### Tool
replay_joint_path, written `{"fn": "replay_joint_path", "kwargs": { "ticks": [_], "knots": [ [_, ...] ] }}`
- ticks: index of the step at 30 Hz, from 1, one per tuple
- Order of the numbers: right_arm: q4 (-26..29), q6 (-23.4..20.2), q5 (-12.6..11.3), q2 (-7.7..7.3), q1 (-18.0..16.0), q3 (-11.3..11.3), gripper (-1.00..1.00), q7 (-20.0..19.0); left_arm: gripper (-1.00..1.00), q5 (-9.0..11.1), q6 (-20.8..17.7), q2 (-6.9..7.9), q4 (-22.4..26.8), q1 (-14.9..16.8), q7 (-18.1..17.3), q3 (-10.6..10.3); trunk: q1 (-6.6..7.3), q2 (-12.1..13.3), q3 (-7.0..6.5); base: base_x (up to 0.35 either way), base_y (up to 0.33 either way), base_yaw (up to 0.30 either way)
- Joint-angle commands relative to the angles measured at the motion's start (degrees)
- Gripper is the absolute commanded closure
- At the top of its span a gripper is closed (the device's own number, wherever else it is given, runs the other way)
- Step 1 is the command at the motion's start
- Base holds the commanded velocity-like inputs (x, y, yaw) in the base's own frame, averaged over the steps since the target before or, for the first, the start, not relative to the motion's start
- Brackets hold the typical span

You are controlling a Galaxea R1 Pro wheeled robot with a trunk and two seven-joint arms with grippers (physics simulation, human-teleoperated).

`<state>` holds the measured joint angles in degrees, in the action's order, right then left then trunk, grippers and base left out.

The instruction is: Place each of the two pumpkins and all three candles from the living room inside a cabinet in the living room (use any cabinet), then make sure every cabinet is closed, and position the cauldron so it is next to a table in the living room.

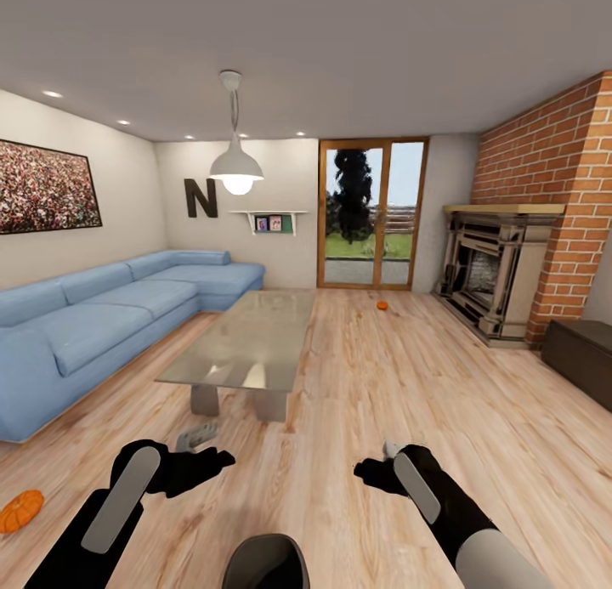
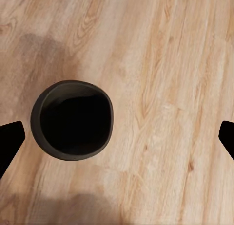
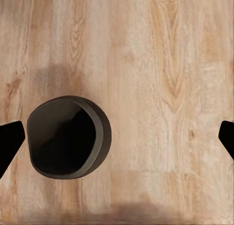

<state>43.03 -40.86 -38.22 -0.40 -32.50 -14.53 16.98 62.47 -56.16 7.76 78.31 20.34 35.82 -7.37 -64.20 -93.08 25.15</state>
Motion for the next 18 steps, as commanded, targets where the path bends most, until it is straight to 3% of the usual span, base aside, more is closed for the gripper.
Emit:
{"fn": "replay_joint_path", "kwargs": {
  "ticks": [1, 7, 12, 18],
  "knots": [
    [-1.4, -0.1, -0.5, -0.01, -0.1, -0.2, -1.0, 0.8, -1.0, 0.6, 0.0, 0.02, 0.0, 0.1, 0.6, -0.1, -0.03, 0.0, 0.07, 0.305, 0.0, 0.0],
    [-5.7, 0.1, 0.8, 0.23, -1.0, -0.3, -1.0, 1.7, -1.0, 0.2, 0.0, -0.1, -2.1, 0.4, 0.8, -0.1, -0.03, 0.0, 0.07, 0.235, 0.0, 0.0],
    [-7.7, 0.2, 2.4, 1.26, -1.7, -0.3, -1.0, 1.8, -1.0, -0.1, 0.1, -0.23, -3.0, 0.6, 1.0, -0.1, -0.03, 0.0, 0.07, 0.034, 0.0, 0.0],
    [-7.9, 0.2, 3.2, 1.49, -1.9, -0.4, -1.0, 1.8, -1.0, -1.0, 0.1, -0.49, -3.1, 0.7, 1.0, -0.1, -0.03, 0.0, 0.07, 0.002, 0.0, 0.0]
  ]
}}
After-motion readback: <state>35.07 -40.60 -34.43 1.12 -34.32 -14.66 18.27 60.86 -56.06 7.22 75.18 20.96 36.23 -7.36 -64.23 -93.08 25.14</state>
